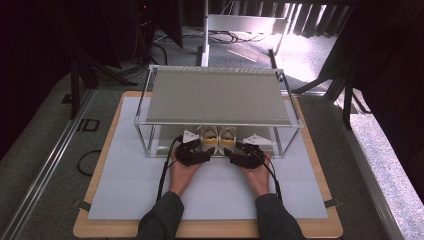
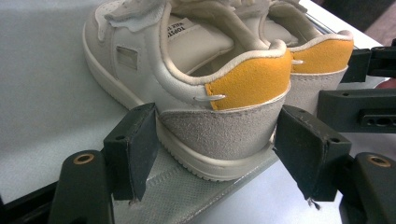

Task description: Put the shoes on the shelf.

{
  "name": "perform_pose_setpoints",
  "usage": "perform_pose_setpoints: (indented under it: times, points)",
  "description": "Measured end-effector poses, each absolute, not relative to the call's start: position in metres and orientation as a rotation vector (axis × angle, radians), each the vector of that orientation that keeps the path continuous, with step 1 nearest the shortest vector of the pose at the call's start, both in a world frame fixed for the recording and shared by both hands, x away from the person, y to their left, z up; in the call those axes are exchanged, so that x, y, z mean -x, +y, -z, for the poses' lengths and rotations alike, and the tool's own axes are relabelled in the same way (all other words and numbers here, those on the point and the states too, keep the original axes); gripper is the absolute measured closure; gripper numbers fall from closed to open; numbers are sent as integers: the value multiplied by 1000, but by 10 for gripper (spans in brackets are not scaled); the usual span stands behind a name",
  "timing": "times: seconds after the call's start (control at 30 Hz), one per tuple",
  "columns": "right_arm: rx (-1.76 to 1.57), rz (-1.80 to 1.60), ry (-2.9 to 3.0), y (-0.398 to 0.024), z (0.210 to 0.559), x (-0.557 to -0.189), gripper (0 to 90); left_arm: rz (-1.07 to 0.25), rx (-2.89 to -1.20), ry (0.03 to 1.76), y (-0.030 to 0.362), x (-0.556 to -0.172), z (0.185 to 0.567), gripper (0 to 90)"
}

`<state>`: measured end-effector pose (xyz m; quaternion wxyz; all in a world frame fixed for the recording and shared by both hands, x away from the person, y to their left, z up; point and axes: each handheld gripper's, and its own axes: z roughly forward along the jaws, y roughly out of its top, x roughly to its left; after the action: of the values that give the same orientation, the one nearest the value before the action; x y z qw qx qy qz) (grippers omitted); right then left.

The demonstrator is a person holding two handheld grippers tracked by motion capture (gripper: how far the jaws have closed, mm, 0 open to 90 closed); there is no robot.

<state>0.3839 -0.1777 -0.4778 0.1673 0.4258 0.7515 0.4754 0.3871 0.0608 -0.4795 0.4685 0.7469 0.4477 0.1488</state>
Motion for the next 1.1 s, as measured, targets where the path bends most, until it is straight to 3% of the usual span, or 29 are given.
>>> perform_pose_setpoints:
  times: [0.57, 1.1]
  points:
    - [-1236, -1348, 2133, -179, 475, -381, 382, -376, -1804, 1125, 66, -377, 476, 316]
    - [-1150, -1342, 2178, -191, 462, -333, 407, -375, -1800, 1007, 85, -325, 459, 322]
